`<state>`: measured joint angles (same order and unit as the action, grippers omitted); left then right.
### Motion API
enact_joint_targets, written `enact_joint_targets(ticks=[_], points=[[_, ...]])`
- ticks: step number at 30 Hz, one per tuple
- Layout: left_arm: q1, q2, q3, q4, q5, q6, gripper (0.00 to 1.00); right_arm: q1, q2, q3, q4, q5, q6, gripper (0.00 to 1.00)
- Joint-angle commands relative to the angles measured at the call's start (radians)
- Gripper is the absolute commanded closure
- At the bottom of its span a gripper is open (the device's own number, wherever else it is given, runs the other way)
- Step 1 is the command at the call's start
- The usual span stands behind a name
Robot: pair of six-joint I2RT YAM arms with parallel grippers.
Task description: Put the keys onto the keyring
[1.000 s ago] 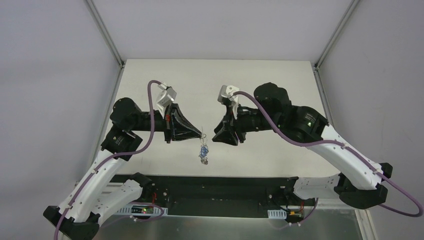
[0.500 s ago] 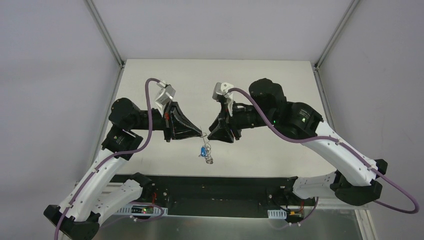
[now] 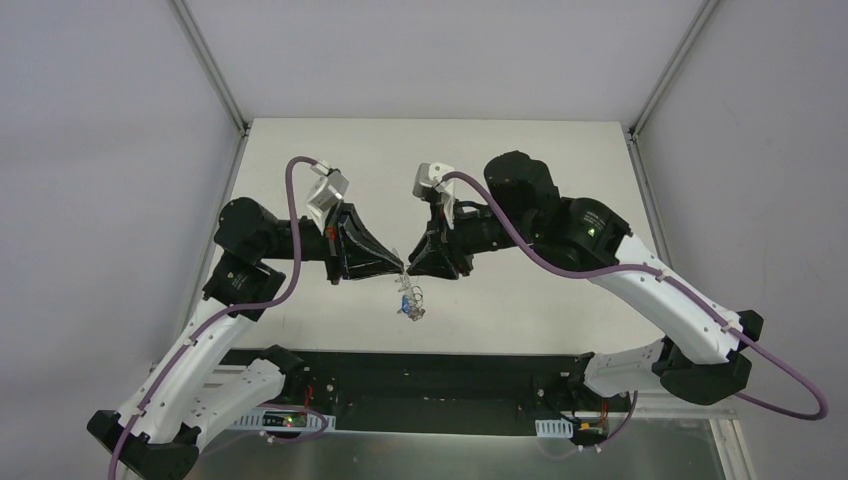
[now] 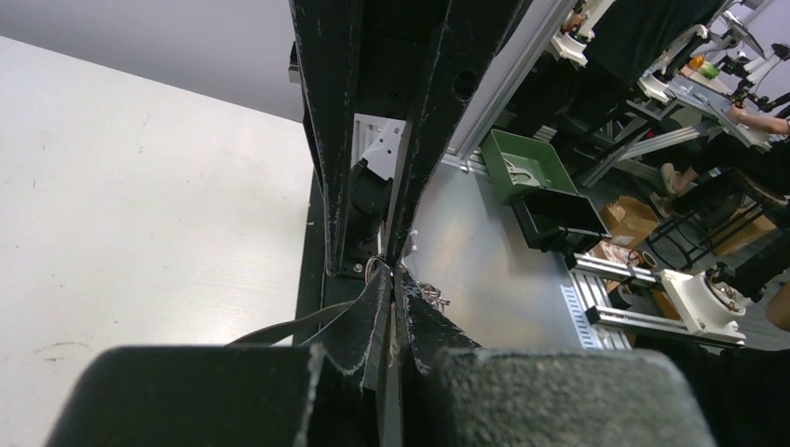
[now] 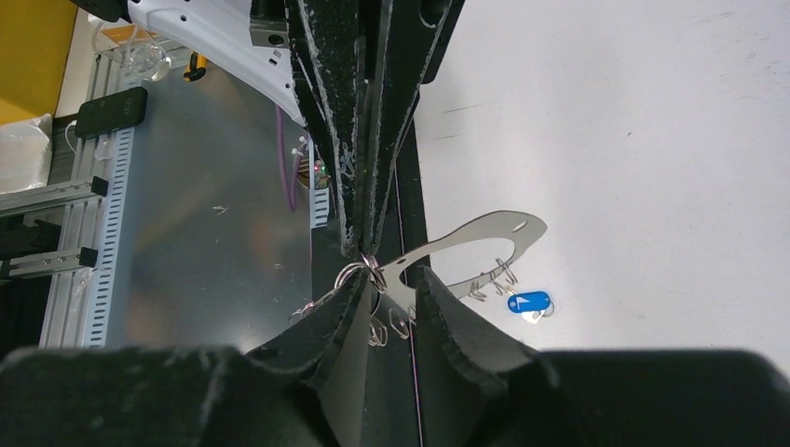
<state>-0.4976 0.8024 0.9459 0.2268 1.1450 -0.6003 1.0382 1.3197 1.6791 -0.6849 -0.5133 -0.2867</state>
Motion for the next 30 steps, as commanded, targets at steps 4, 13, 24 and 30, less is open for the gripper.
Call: enact_joint_targets(ticks=[4, 13, 24, 30], points=[[-0.006, -0.028, 0.022, 0.086, 0.015, -0.021, 1.0, -0.003, -0.003, 0.038, 0.03, -0.05, -0.016, 1.0], [-0.006, -0.029, 0.028, -0.03, -0.016, 0.039, 1.0, -0.004, -0.041, 0.026, 0.051, -0.079, 0.008, 1.0], [-0.006, -0.019, 0.094, -0.285, -0.05, 0.182, 0.68, -0.003, -0.004, 0.102, -0.038, -0.052, 0.069, 1.0], [-0.006, -0.016, 0.108, -0.317, -0.084, 0.217, 0.61, -0.001, 0.033, 0.144, -0.076, -0.036, 0.108, 1.0]])
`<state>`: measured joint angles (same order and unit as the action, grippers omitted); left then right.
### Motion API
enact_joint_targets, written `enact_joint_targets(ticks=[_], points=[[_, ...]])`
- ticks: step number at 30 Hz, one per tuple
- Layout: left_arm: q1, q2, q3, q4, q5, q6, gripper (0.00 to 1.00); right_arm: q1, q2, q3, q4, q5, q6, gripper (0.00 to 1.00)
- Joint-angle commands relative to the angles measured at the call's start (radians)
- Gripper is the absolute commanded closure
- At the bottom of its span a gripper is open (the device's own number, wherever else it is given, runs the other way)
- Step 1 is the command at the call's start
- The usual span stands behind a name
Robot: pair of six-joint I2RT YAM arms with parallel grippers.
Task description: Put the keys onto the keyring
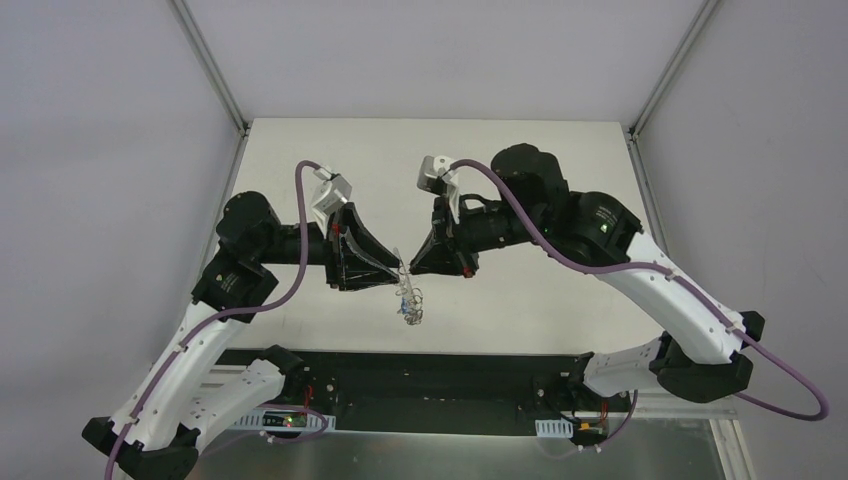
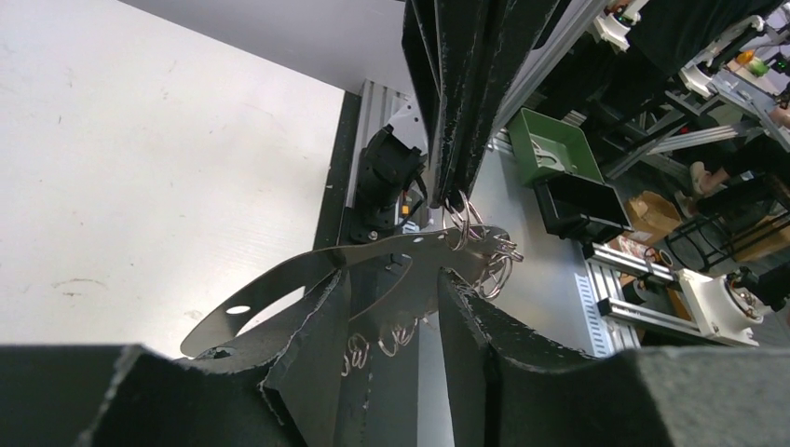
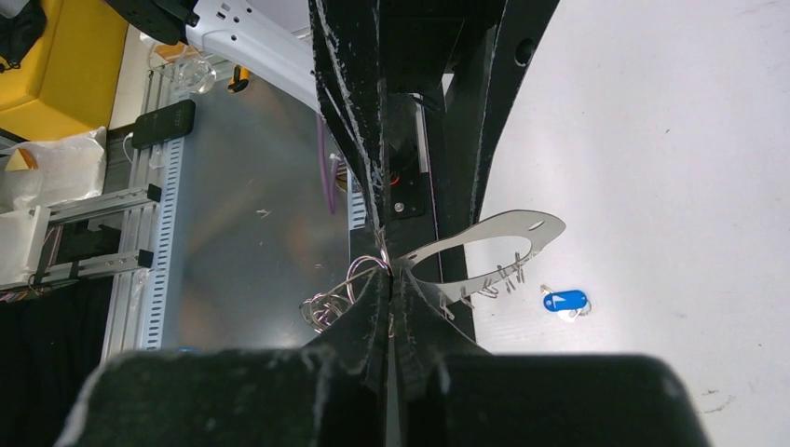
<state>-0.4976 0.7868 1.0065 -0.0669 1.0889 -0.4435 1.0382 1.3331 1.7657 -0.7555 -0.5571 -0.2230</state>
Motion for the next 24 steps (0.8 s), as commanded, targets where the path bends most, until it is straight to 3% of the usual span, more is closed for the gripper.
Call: enact_joint_targets(ticks=[1, 24], points=[[-0.006, -0.001, 0.053, -0.032, -0.037, 0.071, 0.6, -0.002, 0.025, 0.063, -0.01, 0.009, 0.051, 1.0], [-0.006, 0.004, 0.097, -0.105, -0.064, 0.138, 0.58, -0.001, 0.07, 0.101, -0.061, 0.089, 0.125, 1.0]])
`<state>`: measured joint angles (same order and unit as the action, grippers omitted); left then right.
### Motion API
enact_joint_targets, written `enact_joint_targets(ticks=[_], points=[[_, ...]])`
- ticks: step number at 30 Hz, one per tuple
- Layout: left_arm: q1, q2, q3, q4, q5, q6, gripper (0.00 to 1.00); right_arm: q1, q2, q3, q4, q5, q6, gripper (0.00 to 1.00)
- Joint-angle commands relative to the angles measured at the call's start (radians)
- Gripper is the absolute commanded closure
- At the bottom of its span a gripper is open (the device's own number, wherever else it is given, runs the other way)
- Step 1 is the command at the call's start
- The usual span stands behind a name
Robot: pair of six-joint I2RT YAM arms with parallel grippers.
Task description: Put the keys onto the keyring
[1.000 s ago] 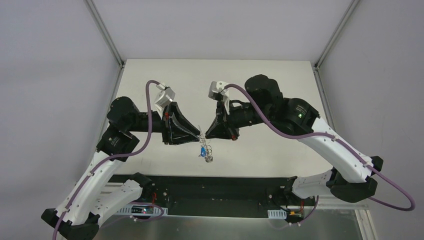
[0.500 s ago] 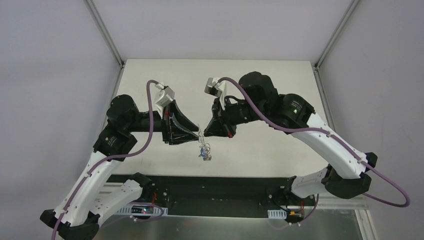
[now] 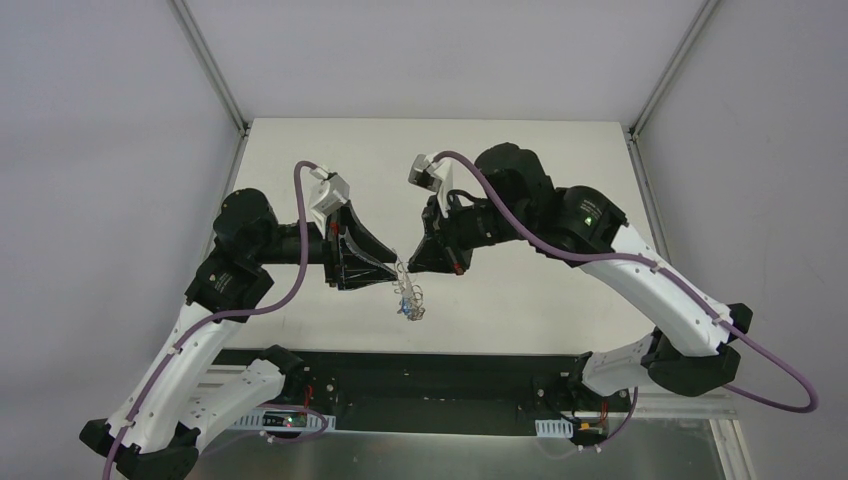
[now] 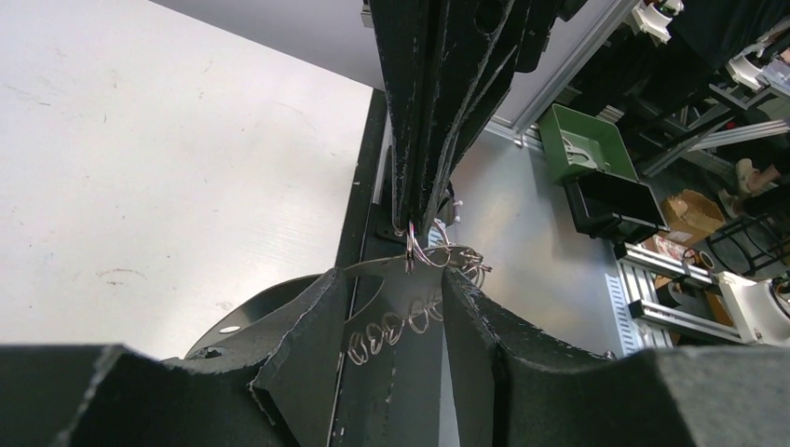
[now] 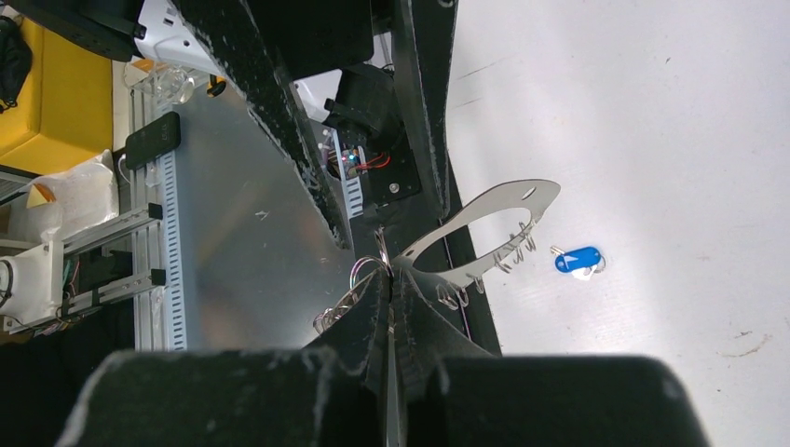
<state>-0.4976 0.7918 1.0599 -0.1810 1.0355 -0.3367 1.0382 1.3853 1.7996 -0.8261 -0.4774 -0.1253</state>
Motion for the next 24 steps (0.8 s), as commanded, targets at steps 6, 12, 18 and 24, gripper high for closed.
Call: enact_joint_targets(ticks=[6, 12, 18, 24], points=[[-0.006, 0.005, 0.048, 0.009, -0.016, 0.037, 0.6, 0.001, 0.035, 0.083, -0.002, 0.018, 0.041, 1.0], [-0.006, 0.007, 0.047, 0.009, -0.019, 0.042, 0.72, 0.002, 0.031, 0.077, -0.007, 0.026, 0.043, 1.0], [-0.006, 0.009, 0.047, 0.008, -0.018, 0.042, 0.79, 0.006, 0.03, 0.074, -0.001, 0.026, 0.044, 1.0], [-0.006, 0.017, 0.054, 0.01, -0.017, 0.037, 0.77, 0.011, 0.031, 0.081, 0.003, 0.031, 0.046, 1.0]])
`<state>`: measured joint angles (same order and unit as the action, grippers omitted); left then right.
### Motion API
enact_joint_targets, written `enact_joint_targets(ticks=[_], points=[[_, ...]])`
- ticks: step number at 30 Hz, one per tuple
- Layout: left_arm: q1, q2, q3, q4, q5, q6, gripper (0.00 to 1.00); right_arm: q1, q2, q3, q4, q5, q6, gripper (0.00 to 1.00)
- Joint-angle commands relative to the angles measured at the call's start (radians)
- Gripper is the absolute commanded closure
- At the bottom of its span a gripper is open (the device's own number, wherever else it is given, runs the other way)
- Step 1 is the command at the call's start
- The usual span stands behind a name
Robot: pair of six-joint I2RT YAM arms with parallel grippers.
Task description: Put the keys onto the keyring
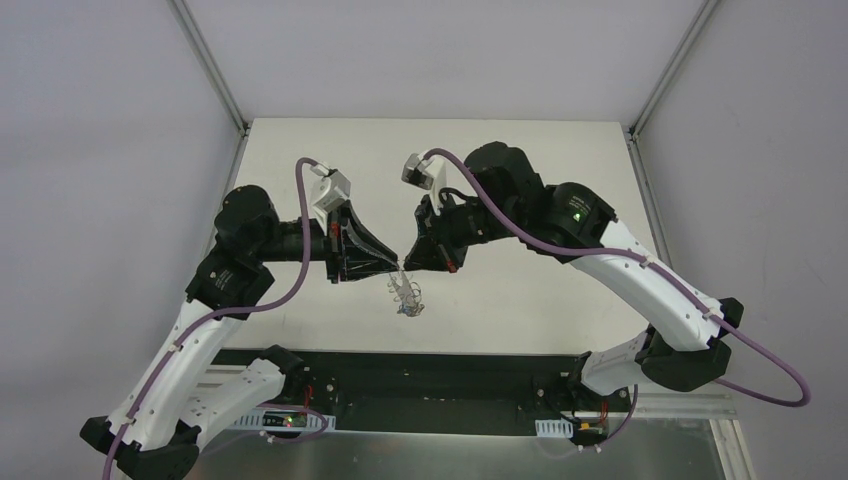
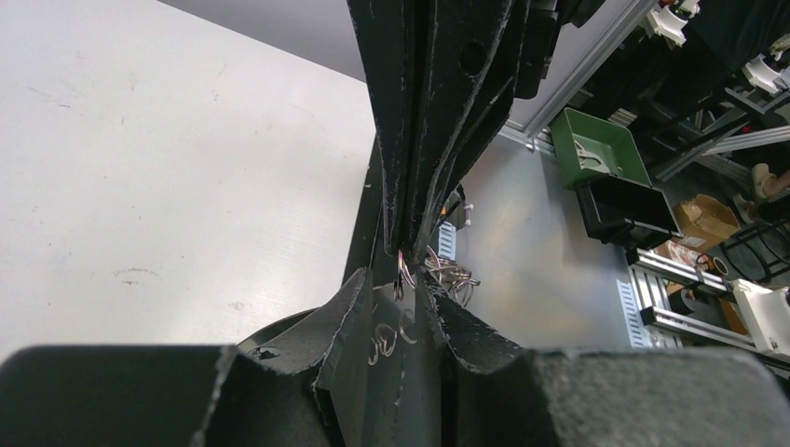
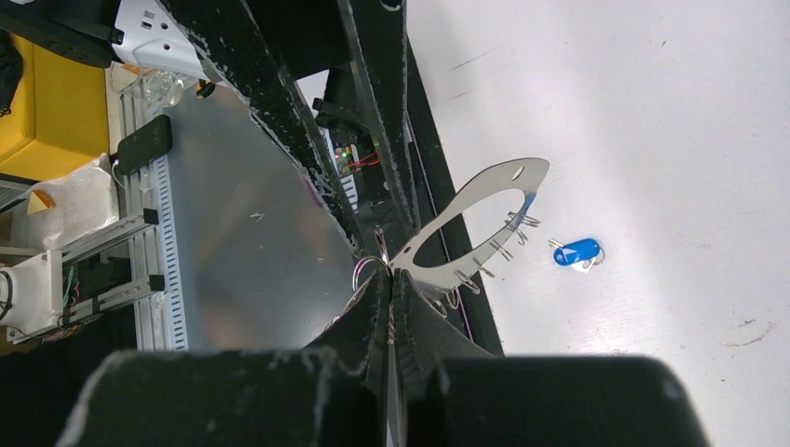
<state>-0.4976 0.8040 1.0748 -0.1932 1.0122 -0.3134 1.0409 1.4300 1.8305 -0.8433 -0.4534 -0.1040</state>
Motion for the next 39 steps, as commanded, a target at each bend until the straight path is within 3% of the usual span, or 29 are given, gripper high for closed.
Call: enact_joint_targets(ticks=[1, 5, 11, 18, 27, 31, 39], points=[[-0.006, 0.004, 0.038, 0.021, 0.003, 0.014, 0.77, 0.009, -0.013, 0.052, 0.022, 0.008, 0.024, 1.0], [-0.006, 0.006, 0.036, 0.021, -0.001, 0.014, 0.8, 0.015, -0.011, 0.052, 0.019, 0.01, 0.026, 1.0], [-0.006, 0.01, 0.037, 0.021, 0.002, 0.02, 1.0, 0.02, -0.019, 0.049, 0.03, 0.014, 0.03, 1.0], [-0.006, -0.003, 0.023, 0.021, -0.004, 0.043, 1.0, 0.022, -0.063, -0.006, 0.054, 0.023, 0.026, 1.0], [-0.006, -0.006, 0.009, 0.02, -0.017, 0.07, 1.0, 0.004, -0.222, -0.179, 0.139, 0.092, 0.049, 0.56], [-0.006, -0.004, -0.002, 0.02, -0.004, 0.076, 1.0, -0.057, -0.281, -0.294, 0.197, 0.139, 0.115, 0.51], [-0.006, -0.032, -0.037, 0.02, 0.002, 0.1, 1.0, -0.208, -0.269, -0.62, 0.364, 0.187, 0.361, 0.5]])
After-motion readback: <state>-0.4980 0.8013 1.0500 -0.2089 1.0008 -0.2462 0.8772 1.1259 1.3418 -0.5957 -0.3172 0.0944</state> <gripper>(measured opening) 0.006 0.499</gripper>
